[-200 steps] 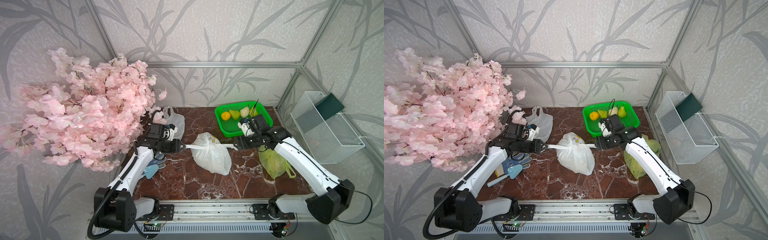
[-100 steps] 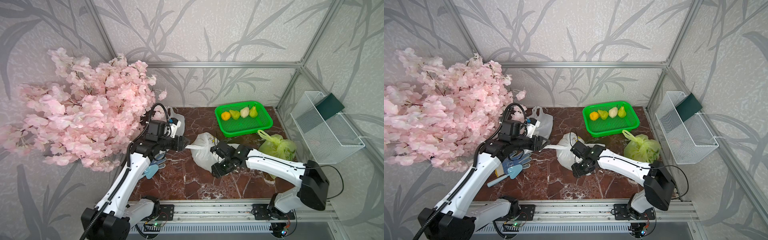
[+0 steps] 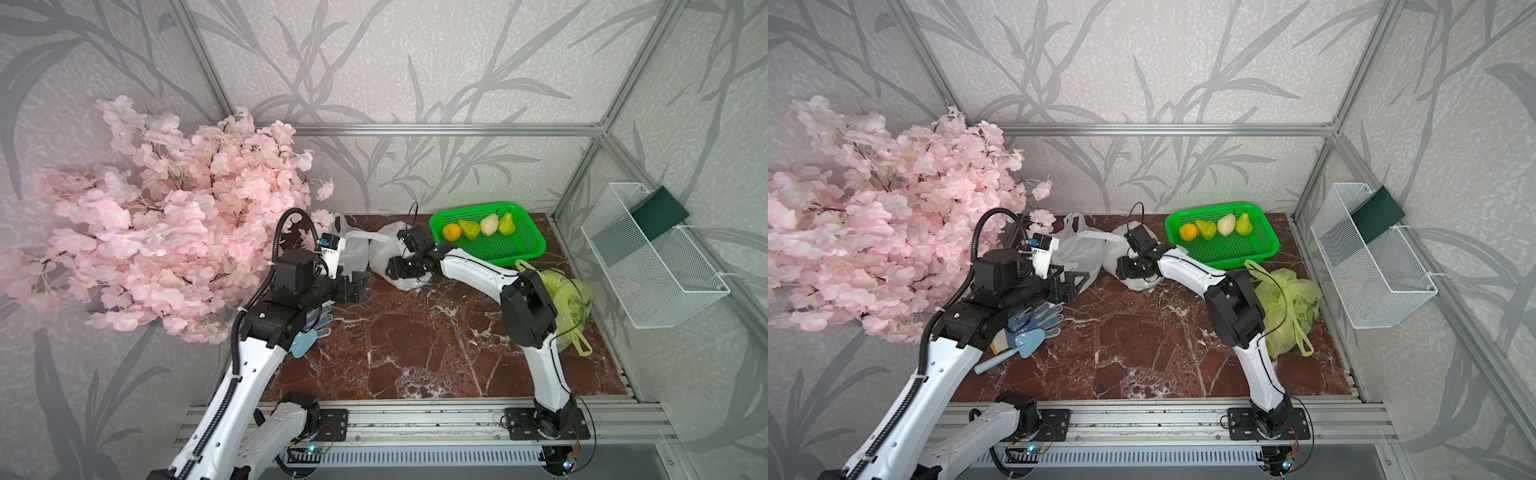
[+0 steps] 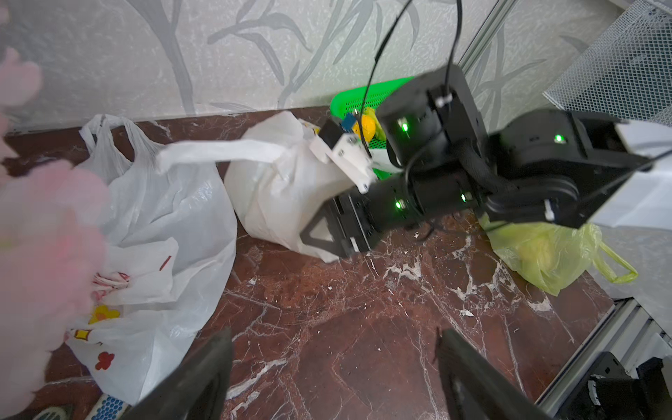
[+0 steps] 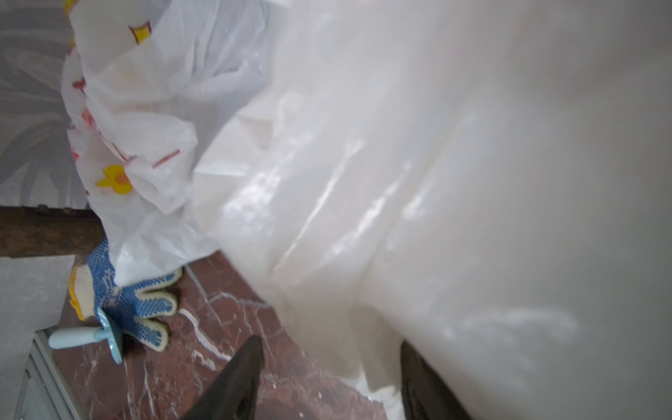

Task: Place the pears into plastic bags & tie knots
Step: Move the plastic bag to the center of the board, then pick up the plastic bag at the center of the board.

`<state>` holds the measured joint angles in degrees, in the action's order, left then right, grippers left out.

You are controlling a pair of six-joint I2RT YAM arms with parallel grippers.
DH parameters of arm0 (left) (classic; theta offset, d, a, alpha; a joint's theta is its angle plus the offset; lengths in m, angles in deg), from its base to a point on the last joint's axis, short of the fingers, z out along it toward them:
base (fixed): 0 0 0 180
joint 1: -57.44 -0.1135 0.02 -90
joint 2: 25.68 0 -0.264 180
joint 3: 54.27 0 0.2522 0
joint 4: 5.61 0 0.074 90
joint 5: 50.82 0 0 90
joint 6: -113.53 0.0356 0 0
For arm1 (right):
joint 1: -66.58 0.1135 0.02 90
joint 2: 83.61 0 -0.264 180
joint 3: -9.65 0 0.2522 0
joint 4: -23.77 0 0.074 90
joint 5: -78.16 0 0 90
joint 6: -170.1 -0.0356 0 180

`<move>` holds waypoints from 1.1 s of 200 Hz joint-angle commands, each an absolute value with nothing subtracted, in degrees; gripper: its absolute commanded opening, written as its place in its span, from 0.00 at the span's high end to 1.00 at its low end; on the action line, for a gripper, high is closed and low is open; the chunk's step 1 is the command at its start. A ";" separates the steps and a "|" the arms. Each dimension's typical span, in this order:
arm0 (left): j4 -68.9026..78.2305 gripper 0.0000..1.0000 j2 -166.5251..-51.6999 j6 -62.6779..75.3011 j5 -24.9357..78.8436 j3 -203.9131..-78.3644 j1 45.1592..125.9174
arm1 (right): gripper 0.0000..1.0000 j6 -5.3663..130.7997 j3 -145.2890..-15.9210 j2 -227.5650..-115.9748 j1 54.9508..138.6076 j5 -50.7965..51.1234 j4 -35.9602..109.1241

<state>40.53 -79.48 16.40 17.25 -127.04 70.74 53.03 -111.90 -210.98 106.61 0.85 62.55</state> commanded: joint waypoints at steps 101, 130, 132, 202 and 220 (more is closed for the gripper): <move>44.25 0.05 -106.04 -1.63 54.02 -126.03 65.60 | 0.32 58.14 -87.52 -181.72 105.87 6.73 56.60; 37.28 0.01 -112.62 -5.53 57.55 -127.10 63.00 | 0.32 58.25 -81.43 -175.58 105.76 5.36 55.37; 36.52 0.01 -113.25 -5.73 57.38 -127.03 62.74 | 0.32 58.29 -81.14 -175.28 105.66 5.32 55.33; 23.99 0.83 -120.98 -6.38 47.19 -126.46 61.16 | 0.32 58.13 -72.55 -166.45 101.29 5.23 56.52; 26.83 1.00 -116.65 -5.34 46.44 -127.01 61.63 | 0.33 58.04 -71.15 -164.38 100.61 5.02 56.64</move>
